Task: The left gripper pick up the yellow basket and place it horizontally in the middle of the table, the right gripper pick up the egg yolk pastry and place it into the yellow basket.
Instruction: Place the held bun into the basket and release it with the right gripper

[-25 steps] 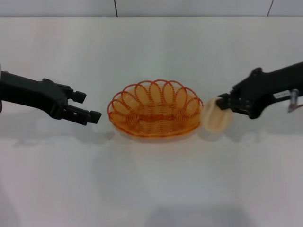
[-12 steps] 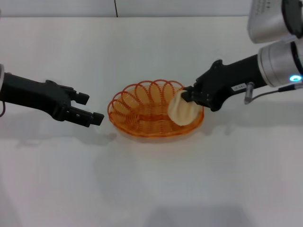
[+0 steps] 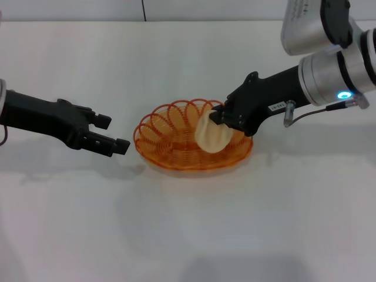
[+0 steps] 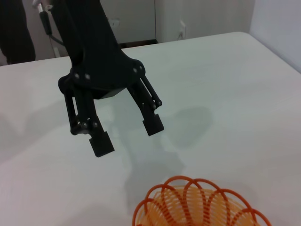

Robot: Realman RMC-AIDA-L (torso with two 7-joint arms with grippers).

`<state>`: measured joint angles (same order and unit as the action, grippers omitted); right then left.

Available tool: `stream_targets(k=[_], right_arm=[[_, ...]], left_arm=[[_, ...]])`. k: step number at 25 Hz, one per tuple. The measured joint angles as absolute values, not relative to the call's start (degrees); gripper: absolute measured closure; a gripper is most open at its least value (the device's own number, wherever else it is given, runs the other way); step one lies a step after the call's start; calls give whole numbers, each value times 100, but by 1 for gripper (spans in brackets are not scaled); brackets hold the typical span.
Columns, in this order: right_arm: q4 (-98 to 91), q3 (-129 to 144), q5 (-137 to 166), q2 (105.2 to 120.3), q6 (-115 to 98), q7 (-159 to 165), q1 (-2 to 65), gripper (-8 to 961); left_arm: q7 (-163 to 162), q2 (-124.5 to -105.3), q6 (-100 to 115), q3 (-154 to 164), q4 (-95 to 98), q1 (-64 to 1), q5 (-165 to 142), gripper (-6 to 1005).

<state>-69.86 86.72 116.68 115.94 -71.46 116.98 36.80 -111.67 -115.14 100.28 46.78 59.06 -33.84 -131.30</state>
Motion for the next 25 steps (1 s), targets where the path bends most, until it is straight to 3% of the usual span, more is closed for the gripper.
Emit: stream_targets(k=[13, 15, 25], right_arm=[[-7028, 8944, 11594, 11589, -6997, 11639, 3709, 908], [-7057, 8933, 11539, 11583, -6988, 11638, 3709, 705], [-7684, 8510, 11228, 11554, -6969, 11343, 2964, 312]], left_arm=[[-11186, -11513, 10017, 4667, 5906, -3382, -13131, 109], [-11181, -11512, 10013, 4665, 5906, -3362, -13128, 110], [-11110, -11471, 9956, 4667, 5916, -3258, -12972, 110]])
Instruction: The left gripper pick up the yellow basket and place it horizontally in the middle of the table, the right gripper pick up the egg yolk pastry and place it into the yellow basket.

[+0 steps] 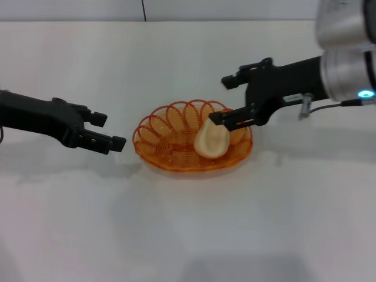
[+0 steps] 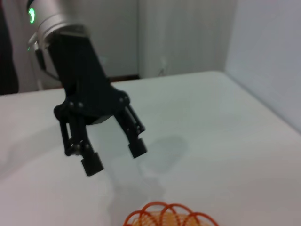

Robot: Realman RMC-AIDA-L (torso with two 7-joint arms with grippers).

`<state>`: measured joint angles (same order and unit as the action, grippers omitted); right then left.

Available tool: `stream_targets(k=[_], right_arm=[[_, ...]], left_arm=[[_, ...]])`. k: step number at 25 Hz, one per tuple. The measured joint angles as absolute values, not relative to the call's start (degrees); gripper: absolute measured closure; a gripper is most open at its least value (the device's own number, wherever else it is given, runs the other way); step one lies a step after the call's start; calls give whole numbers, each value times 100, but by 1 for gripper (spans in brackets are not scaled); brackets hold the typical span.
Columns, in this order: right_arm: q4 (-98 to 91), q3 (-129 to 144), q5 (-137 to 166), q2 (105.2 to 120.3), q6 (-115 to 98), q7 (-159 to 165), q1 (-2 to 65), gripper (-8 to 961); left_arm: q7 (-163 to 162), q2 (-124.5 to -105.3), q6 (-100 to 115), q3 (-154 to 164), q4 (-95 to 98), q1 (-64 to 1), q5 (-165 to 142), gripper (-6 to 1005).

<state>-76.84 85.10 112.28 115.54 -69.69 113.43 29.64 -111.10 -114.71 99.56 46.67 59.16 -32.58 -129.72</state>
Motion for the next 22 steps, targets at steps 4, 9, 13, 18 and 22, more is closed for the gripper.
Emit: stream_targets(k=[4, 9, 13, 18, 22], right_arm=[[-7617, 8105, 10702, 11537, -7072, 10828, 2526, 161], [-7221, 7514, 10117, 11531, -7453, 10171, 2166, 87], [-7055, 7132, 9984, 11531, -7816, 9993, 1965, 88], [-7003, 7004, 10010, 11514, -7982, 9955, 1826, 90], [-7012, 6996, 10014, 11502, -8046, 9889, 1759, 91]], left_arm=[[-10976, -11467, 9917, 4665, 5929, -3177, -12909, 110], [-10736, -11491, 9874, 4551, 5907, -3111, -12886, 110], [-10556, -11503, 9871, 4529, 5906, -3062, -12765, 110], [-10371, -11511, 9870, 4526, 5906, -2974, -12643, 110], [-10238, -11513, 9884, 4526, 5906, -2940, -12557, 111]])
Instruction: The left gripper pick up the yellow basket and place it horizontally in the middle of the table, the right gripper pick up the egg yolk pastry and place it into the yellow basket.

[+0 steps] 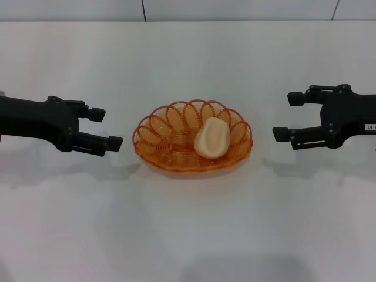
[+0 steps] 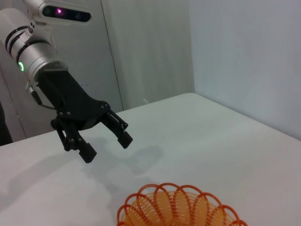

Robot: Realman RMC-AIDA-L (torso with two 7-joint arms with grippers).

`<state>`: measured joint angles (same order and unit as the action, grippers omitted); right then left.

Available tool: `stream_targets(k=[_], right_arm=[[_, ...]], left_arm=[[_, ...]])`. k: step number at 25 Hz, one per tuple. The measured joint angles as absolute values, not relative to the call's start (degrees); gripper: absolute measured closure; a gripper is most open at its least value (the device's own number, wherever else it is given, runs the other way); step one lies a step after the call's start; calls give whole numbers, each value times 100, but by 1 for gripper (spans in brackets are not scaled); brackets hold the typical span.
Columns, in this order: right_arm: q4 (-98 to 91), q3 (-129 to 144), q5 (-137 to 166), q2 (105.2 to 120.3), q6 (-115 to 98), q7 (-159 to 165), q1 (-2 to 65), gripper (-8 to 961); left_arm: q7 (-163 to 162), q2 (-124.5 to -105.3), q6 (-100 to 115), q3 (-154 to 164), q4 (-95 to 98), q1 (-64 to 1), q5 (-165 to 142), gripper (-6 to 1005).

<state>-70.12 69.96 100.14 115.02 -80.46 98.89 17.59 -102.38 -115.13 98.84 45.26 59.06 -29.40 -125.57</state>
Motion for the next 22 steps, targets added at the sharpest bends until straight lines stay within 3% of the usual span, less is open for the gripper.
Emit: stream_targets(k=[22], right_arm=[[-7065, 6978, 10110, 11495, -8232, 9864, 1804, 96]], left_arm=[[-9766, -11613, 10241, 4674, 5851, -3016, -12321, 123]])
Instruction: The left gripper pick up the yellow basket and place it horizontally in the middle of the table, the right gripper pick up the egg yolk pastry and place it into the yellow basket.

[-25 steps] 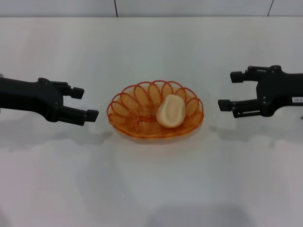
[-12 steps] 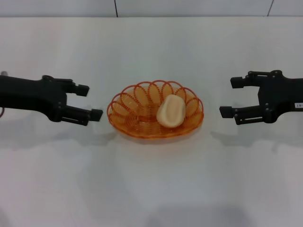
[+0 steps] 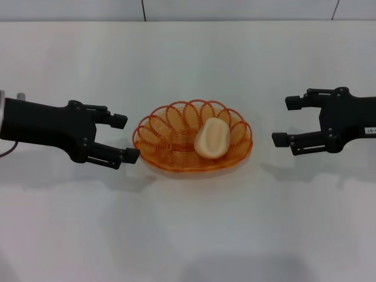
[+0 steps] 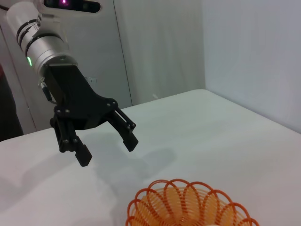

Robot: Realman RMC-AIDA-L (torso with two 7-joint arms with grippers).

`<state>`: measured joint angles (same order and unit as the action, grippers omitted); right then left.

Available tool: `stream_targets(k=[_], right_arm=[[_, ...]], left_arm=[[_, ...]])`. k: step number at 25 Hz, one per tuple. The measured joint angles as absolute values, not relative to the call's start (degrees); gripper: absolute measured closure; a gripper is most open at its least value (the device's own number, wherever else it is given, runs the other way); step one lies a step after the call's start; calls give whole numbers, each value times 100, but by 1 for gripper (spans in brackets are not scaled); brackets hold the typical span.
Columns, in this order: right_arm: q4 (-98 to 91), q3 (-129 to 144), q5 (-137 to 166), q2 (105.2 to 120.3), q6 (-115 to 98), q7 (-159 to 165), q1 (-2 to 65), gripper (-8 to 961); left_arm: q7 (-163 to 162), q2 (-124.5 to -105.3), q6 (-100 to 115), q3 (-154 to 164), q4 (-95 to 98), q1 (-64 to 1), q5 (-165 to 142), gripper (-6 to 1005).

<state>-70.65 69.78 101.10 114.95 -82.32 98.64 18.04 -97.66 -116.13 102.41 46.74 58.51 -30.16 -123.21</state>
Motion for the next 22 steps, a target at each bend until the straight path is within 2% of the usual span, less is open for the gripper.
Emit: stream_targets(k=[22], right_arm=[[-7199, 6987, 10320, 11496, -8350, 9910, 1801, 96]], left_arm=[[-9781, -11609, 10265, 4671, 5854, -3057, -12323, 125]])
